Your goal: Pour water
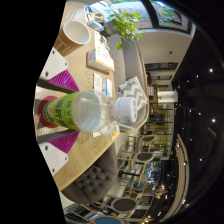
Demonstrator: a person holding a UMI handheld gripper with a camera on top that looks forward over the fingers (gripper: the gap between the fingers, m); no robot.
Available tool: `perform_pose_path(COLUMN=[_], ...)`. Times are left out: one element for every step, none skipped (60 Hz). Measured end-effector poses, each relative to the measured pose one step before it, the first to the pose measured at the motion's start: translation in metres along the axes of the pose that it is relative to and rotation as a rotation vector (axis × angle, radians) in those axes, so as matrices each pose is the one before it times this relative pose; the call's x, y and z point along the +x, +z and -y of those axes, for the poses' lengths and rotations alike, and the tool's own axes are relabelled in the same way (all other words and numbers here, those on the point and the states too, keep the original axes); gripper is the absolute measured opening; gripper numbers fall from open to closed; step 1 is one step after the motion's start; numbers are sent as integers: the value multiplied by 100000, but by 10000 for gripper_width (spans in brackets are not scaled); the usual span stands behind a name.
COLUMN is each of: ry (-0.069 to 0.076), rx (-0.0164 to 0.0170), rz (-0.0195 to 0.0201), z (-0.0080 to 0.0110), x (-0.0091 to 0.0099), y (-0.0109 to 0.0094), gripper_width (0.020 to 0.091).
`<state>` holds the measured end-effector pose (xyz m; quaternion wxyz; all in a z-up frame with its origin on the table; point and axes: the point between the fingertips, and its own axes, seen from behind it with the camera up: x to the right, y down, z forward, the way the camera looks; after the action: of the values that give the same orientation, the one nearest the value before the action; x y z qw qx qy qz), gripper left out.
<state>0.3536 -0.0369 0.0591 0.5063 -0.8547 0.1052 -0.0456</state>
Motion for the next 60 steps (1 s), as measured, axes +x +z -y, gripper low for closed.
perform_pose_path(ry=[257, 319, 379, 412, 387, 313, 400, 295, 266, 191, 154, 235, 194, 144, 94, 3, -87, -199, -348, -365, -334, -279, -242, -312, -223, -189, -309, -342, -416, -380, -282, -287, -266, -192, -91, -141, -191, -176, 9, 175, 149, 93, 195, 337, 340, 344, 262, 293, 284, 209, 109, 0, 7, -24, -93, -185, -198, -183, -175, -136], rx=[-1100, -830, -569, -517, -723, -468, -784, -539, -366, -463, -604, -744, -706, -613, -519, -577, -347, -306, -189, -151, -257, -327, -320, -193, -180, -201, -254, -143, -185, -248, -247, -270, -184, -116, -100, -100, -16, -197, -334, -290, -200, -221, -287, -353, -429, -232, -282, -198, -117, 40, 135, 141, -2, -170, -192, -119, 2, -3, -43, -57], rz=[250, 126, -99, -273, -315, -298, -658, -455, -779, -601, -477, -462, -617, -481, -571, -323, -347, -1, 189, 64, -134, -221, -23, 1, 32, 59, 281, 180, 290, 271, -118, -65, -257, -272, -220, 63, 8, -140, -105, -164, -42, 49, 44, -63, 23, 80, 26, 56, 75, 110, 101, 22, -77, -222, -87, -169, -221, -304, -301, -209], z=[-131, -101, -38, -33, -65, -37, -58, -104, -11, -23, -46, -83, -60, -36, -44, 50, -97, -24, -9, 20, -34, -46, 28, -3, -6, -22, 115, -132, -73, -70, -153, -49, -100, -99, -89, 11, -106, -100, -184, -209, -189, -188, -180, -233, -92, -246, -261, -207, -196, -167, -145, -132, -144, -148, -93, -162, -148, -121, -80, -38], x=[-33, -45, 1, 41, 98, -13, 226, 97, -27, 58, 61, 17, 73, 20, 19, 75, -151, -210, -241, -226, -197, -185, -194, -282, -276, -311, -330, -438, -415, -360, -373, -355, -317, -303, -327, -218, -430, -336, -332, -330, -348, -343, -331, -258, -202, -281, -340, -259, -235, -247, -213, -188, -160, -107, 82, -95, -79, -61, -23, -24], y=[-98, -146, -174, -222, -208, -288, -233, -100, -685, -449, -471, -519, -548, -608, -643, -58, -1172, -802, -810, -838, -850, -856, -521, -916, -909, -936, -795, -1234, -1013, -869, -1175, -805, -997, -966, -940, -887, -846, -962, -804, -732, -742, -694, -674, -608, -503, -475, -743, -481, -415, -371, -351, -305, -259, -232, -29, -261, -214, -141, -141, -134], gripper_width=[697, 746, 793, 838, 870, 863, 849, 843, 845, 851, 857, 861, 858, 858, 859, 857, 859, 860, 859, 857, 859, 860, 859, 860, 860, 861, 860, 860, 859, 859, 859, 856, 856, 856, 856, 855, 854, 855, 850, 851, 851, 852, 852, 853, 854, 853, 853, 852, 853, 852, 853, 856, 855, 854, 854, 852, 853, 851, 852, 853])
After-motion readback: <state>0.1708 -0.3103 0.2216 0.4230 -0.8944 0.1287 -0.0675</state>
